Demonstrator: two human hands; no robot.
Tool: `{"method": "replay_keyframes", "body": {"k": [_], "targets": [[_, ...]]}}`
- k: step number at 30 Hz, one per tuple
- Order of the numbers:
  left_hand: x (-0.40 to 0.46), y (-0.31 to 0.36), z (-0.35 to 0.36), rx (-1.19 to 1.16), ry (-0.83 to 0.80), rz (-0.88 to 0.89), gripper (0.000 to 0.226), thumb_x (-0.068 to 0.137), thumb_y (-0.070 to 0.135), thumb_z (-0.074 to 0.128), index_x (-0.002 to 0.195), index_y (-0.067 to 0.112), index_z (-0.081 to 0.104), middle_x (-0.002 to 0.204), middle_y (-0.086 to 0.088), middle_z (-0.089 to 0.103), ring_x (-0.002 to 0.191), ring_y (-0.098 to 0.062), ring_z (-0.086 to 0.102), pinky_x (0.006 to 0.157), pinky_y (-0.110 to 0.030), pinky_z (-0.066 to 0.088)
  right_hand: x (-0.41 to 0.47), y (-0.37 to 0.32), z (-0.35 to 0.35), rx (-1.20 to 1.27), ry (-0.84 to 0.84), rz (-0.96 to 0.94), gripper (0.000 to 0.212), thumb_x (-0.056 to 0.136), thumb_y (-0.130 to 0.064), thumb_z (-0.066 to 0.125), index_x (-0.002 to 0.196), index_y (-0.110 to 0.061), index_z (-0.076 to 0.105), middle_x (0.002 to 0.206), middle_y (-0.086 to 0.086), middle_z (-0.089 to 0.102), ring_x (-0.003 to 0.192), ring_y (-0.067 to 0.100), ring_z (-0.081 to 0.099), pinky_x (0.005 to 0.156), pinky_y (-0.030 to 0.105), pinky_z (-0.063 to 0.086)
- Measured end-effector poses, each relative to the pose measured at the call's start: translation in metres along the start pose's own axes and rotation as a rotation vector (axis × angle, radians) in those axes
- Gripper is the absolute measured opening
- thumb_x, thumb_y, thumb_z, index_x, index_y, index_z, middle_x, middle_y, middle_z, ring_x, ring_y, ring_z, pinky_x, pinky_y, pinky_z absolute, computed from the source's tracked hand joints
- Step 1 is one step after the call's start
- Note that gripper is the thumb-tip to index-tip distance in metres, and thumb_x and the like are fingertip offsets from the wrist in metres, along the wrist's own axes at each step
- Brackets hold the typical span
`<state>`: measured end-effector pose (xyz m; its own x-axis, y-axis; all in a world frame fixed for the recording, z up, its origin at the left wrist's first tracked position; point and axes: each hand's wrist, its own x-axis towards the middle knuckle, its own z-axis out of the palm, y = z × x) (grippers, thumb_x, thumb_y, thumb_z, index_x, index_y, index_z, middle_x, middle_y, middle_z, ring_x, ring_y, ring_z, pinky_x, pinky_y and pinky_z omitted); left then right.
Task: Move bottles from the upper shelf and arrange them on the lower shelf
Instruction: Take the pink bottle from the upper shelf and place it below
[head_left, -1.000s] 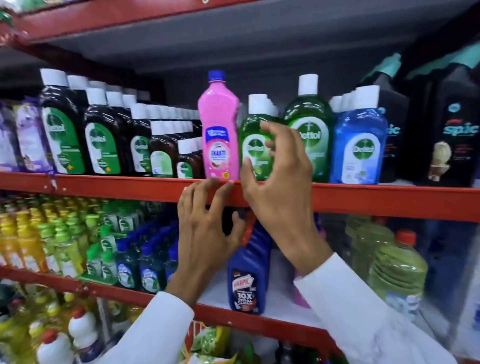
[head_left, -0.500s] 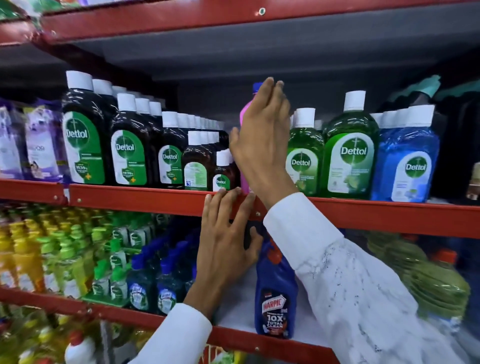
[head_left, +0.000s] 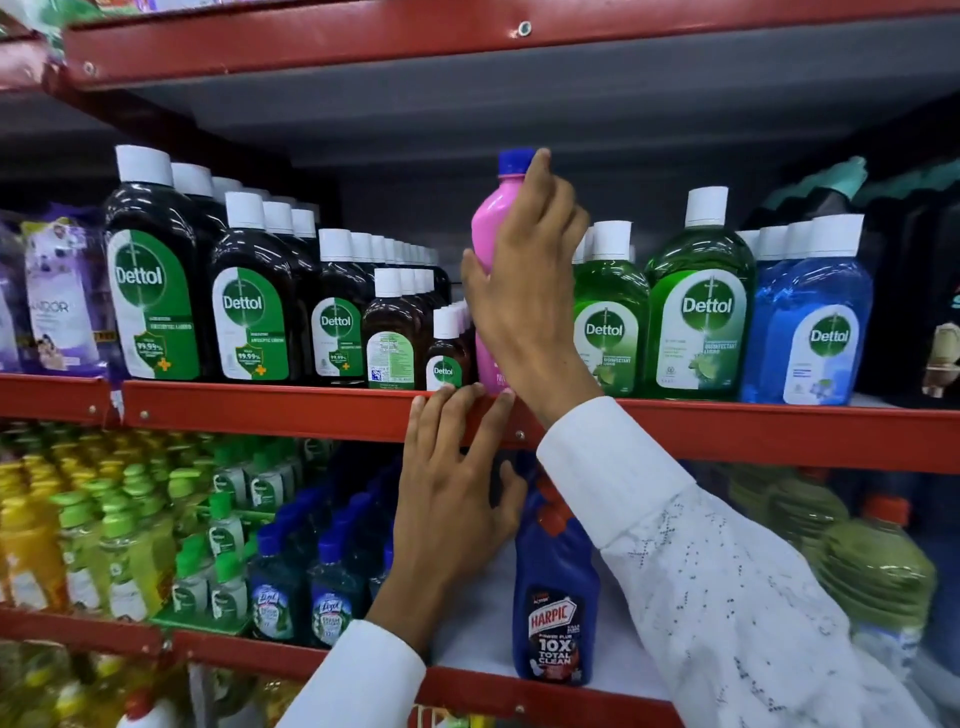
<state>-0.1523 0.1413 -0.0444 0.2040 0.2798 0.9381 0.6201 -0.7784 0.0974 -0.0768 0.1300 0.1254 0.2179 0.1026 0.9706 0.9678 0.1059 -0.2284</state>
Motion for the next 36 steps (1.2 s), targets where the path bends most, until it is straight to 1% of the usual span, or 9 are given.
{"method": "replay_keyframes", "body": {"k": [4,10,13,14,17,26,28,33,36], "targets": [[-0.004,0.004,0.002,0.019,0.009,-0.018,0.062,0.083,0.026,0.066,0.144,0.020,0.052,0.148,-0.010,0.051,0.145,-0.030,0.035,0.121,-0.058,0.034,0.009,-0.007,-0.035,0.178,0.056,-0.005,0.094,0.080,-0.020,0.078,0.153,-0.001,0.021,0.149,0.019,0.038,0.135,0.032,0.038,0.110,0.036,0.039],[-0.004,0.019,0.008,-0.003,0.033,-0.066,0.062,0.082,0.028,0.067,0.141,0.014,0.053,0.150,-0.014,0.047,0.147,-0.034,0.033,0.123,-0.059,0.030,-0.008,0.011,-0.110,0.325,0.049,-0.001,0.096,0.077,-0.027,0.080,0.152,-0.001,0.025,0.143,0.011,0.042,0.126,0.021,0.047,0.105,0.030,0.046],[-0.006,0.031,0.015,-0.024,0.033,-0.054,0.065,0.082,0.028,0.070,0.142,0.014,0.053,0.151,-0.014,0.047,0.149,-0.036,0.032,0.124,-0.059,0.028,-0.038,0.034,-0.145,0.359,-0.041,0.059,0.095,0.078,-0.030,0.081,0.152,-0.007,0.026,0.140,0.001,0.041,0.120,0.007,0.044,0.102,0.009,0.040],[-0.006,0.035,0.017,-0.025,0.035,-0.046,0.065,0.083,0.028,0.068,0.144,0.014,0.052,0.151,-0.015,0.047,0.149,-0.036,0.032,0.125,-0.059,0.027,-0.049,0.042,-0.154,0.361,-0.051,0.077,0.094,0.077,-0.031,0.081,0.151,-0.008,0.028,0.140,0.000,0.042,0.120,0.007,0.045,0.102,0.009,0.039],[-0.004,0.051,0.024,-0.025,0.066,-0.023,0.063,0.084,0.024,0.064,0.145,0.016,0.051,0.149,-0.016,0.049,0.147,-0.039,0.035,0.125,-0.059,0.026,-0.079,0.069,-0.173,0.353,-0.040,0.135,0.093,0.073,-0.028,0.085,0.148,-0.009,0.034,0.143,0.004,0.046,0.128,0.015,0.049,0.109,0.029,0.042],[0.000,0.090,0.040,-0.006,0.103,-0.005,0.062,0.082,0.015,0.062,0.143,0.013,0.054,0.146,-0.017,0.052,0.143,-0.039,0.037,0.123,-0.057,0.030,-0.175,0.146,-0.185,0.335,-0.087,0.330,0.091,0.071,-0.026,0.089,0.145,-0.014,0.038,0.140,0.005,0.050,0.130,0.025,0.051,0.107,0.050,0.044],[0.001,0.093,0.042,-0.014,0.122,-0.011,0.062,0.081,0.013,0.063,0.142,0.011,0.054,0.144,-0.018,0.052,0.142,-0.039,0.038,0.121,-0.056,0.033,-0.191,0.161,-0.177,0.316,-0.112,0.357,0.089,0.071,-0.026,0.089,0.144,-0.014,0.039,0.139,0.004,0.049,0.129,0.024,0.050,0.108,0.046,0.044],[0.000,0.094,0.043,-0.002,0.116,-0.018,0.063,0.080,0.012,0.063,0.142,0.011,0.053,0.144,-0.019,0.051,0.143,-0.039,0.037,0.123,-0.054,0.032,-0.221,0.190,-0.150,0.274,-0.172,0.388,0.085,0.070,-0.018,0.089,0.140,-0.006,0.042,0.137,0.011,0.049,0.125,0.013,0.046,0.106,0.004,0.029],[0.000,0.094,0.042,-0.008,0.102,-0.027,0.065,0.079,0.012,0.063,0.143,0.011,0.051,0.144,-0.018,0.049,0.143,-0.037,0.035,0.123,-0.054,0.031,-0.237,0.204,-0.133,0.246,-0.187,0.388,0.085,0.070,-0.019,0.090,0.139,-0.005,0.041,0.134,0.013,0.049,0.122,0.009,0.043,0.107,0.011,0.033]]}}
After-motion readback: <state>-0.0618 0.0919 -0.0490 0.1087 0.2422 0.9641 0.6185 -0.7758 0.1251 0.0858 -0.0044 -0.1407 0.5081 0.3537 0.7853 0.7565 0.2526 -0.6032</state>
